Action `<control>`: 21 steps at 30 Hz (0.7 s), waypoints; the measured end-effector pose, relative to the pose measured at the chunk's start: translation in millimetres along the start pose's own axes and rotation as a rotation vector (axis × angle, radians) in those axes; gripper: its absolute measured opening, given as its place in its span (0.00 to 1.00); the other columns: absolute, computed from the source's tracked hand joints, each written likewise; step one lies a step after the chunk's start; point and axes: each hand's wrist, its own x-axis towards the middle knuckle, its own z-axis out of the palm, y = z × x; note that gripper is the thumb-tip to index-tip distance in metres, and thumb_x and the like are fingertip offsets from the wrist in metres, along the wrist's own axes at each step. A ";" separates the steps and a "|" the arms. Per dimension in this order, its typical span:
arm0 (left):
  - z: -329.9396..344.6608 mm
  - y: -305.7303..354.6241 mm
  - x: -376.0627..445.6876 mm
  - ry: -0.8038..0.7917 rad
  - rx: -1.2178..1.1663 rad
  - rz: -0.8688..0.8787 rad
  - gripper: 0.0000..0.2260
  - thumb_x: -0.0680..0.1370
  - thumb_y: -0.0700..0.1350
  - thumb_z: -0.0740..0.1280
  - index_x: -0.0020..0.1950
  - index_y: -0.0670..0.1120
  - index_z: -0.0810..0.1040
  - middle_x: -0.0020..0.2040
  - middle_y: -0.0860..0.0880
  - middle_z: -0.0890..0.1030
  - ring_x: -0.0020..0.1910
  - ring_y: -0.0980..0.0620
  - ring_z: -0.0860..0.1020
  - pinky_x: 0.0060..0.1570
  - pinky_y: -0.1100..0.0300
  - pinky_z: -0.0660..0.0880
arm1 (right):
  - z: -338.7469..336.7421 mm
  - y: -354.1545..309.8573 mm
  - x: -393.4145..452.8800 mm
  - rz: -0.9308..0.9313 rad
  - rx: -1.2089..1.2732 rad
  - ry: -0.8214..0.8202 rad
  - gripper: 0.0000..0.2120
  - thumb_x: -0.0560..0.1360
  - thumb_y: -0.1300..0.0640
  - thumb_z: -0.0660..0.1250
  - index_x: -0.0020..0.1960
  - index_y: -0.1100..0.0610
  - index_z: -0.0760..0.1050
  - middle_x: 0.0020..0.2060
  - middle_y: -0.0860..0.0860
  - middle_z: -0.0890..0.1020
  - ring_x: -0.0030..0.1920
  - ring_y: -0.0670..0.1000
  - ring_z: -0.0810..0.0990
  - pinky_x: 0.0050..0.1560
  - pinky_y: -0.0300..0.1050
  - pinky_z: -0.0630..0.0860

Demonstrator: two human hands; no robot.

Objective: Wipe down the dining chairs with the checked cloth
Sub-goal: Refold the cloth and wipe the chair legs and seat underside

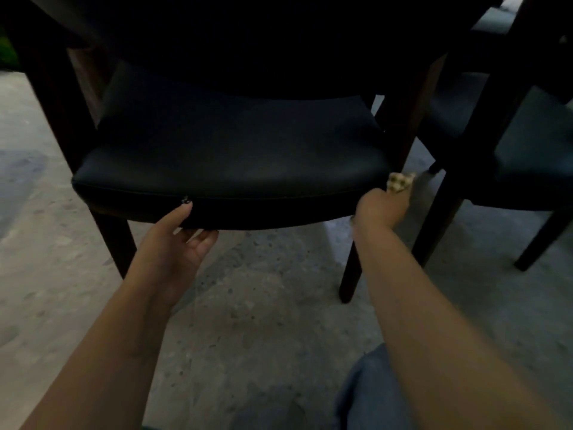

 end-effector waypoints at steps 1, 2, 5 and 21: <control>-0.4 1.0 -1.2 -0.004 -0.032 -0.004 0.08 0.78 0.38 0.63 0.56 0.45 0.76 0.45 0.47 0.85 0.54 0.48 0.83 0.64 0.48 0.73 | 5.4 2.6 -7.0 0.016 -0.028 0.013 0.32 0.75 0.72 0.54 0.76 0.53 0.60 0.68 0.51 0.72 0.66 0.51 0.72 0.68 0.44 0.67; -0.9 1.8 -1.6 -0.007 -0.067 -0.003 0.11 0.78 0.36 0.63 0.60 0.44 0.75 0.44 0.46 0.85 0.54 0.47 0.82 0.63 0.47 0.74 | 7.8 9.2 -9.4 0.028 -0.070 0.035 0.33 0.74 0.72 0.54 0.77 0.53 0.57 0.70 0.52 0.70 0.67 0.52 0.71 0.68 0.43 0.67; -0.4 3.2 -1.3 0.012 -0.142 0.007 0.19 0.76 0.33 0.63 0.67 0.42 0.71 0.43 0.44 0.85 0.54 0.44 0.83 0.61 0.44 0.75 | 3.1 19.8 -30.1 0.026 -0.152 -0.018 0.31 0.75 0.71 0.55 0.76 0.56 0.57 0.69 0.59 0.70 0.65 0.59 0.73 0.65 0.50 0.70; 2.8 2.4 -0.9 0.116 -0.181 -0.095 0.23 0.77 0.29 0.57 0.70 0.43 0.67 0.62 0.36 0.75 0.57 0.39 0.79 0.62 0.42 0.74 | 8.1 12.7 -54.6 0.423 -0.042 -0.171 0.13 0.78 0.68 0.52 0.53 0.57 0.72 0.45 0.55 0.77 0.52 0.58 0.79 0.56 0.62 0.76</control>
